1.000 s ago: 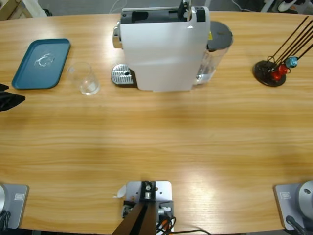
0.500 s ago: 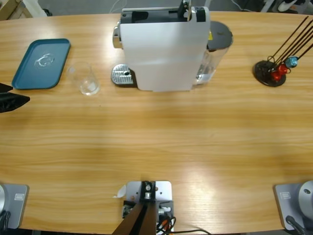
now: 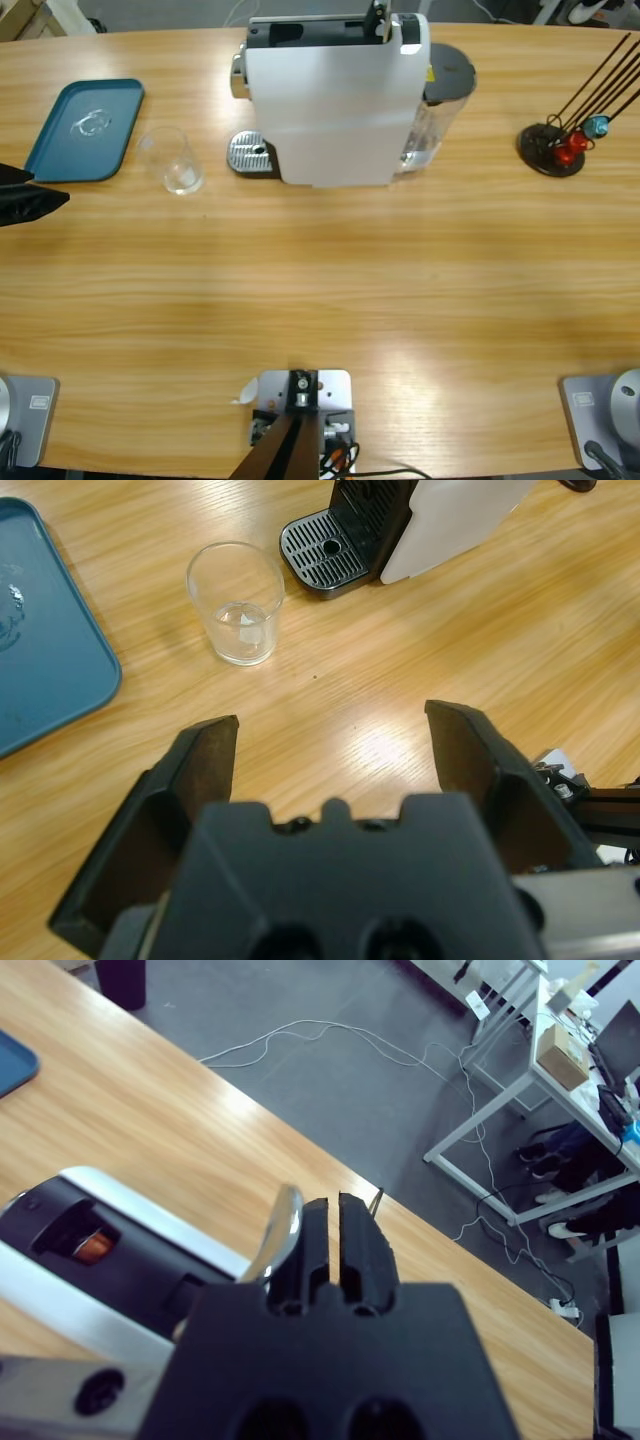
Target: Pour coffee
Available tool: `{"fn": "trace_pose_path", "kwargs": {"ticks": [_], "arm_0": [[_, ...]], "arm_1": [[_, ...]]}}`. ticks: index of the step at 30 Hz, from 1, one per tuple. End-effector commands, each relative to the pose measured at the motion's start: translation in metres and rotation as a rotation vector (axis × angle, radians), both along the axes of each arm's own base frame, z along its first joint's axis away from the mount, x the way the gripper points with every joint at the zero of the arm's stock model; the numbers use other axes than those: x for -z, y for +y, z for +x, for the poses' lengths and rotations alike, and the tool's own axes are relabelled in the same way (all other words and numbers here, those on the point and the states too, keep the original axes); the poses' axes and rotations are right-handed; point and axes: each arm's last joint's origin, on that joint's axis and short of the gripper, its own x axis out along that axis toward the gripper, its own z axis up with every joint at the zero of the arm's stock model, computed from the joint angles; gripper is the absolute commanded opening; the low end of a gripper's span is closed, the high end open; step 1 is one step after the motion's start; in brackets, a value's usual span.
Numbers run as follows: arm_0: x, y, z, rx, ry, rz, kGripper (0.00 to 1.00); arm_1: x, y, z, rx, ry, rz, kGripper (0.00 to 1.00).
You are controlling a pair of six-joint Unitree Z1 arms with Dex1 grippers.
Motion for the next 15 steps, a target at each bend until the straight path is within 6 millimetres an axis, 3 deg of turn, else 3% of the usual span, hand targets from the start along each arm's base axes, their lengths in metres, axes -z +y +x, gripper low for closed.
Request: {"fn": "trace_pose_path", "kwargs": {"ticks": [1, 5, 15], "arm_0": [[0.017, -0.003, 0.005, -0.007, 0.058, 0.026, 0.807], [0.017, -0.003, 0.005, -0.007, 0.058, 0.026, 0.807], [0.017, -0.003, 0.005, -0.005, 0.060, 0.026, 0.807]], "arm_1": [[0.030, 0.021, -0.021, -0.010, 0.048, -0.072, 0.000], [0.031, 0.024, -0.024, -0.013, 0.049, -0.074, 0.000], [0.038, 0.052, -0.006, -0.040, 0.045, -0.129, 0.000]]}}
